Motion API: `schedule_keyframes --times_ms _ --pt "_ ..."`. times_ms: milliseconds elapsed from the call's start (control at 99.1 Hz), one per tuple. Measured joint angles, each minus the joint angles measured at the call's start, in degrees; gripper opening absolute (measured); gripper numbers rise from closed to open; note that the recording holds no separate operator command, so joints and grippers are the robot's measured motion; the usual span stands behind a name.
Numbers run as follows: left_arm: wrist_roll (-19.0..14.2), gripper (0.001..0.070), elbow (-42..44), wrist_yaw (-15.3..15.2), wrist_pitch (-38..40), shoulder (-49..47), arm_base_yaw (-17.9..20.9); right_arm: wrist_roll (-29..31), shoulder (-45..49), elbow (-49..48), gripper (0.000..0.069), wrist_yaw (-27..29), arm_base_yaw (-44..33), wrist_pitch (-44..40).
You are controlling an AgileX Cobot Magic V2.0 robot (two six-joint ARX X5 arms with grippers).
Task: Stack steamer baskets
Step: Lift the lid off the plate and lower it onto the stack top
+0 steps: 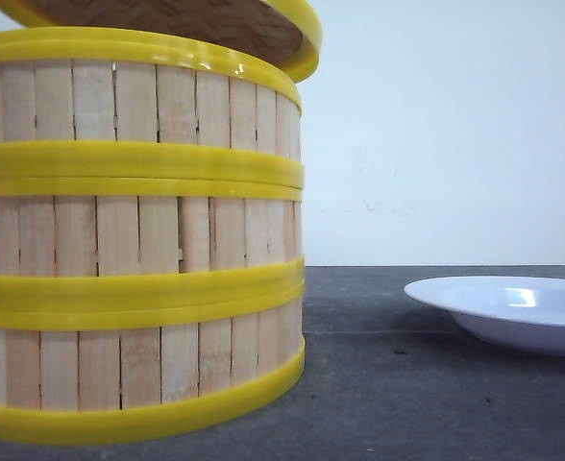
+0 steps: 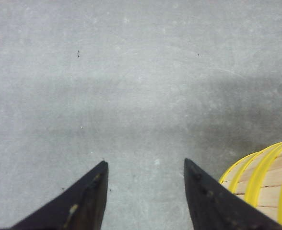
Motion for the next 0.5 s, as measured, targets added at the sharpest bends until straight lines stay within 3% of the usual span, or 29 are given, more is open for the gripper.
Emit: schedule_keyframes --times_ms 504 --pt "-0.02 0.0297 0.00 0.00 0.00 0.00 0.00 -0.87 3.13 0.04 0.0050 0.00 1.55 -1.16"
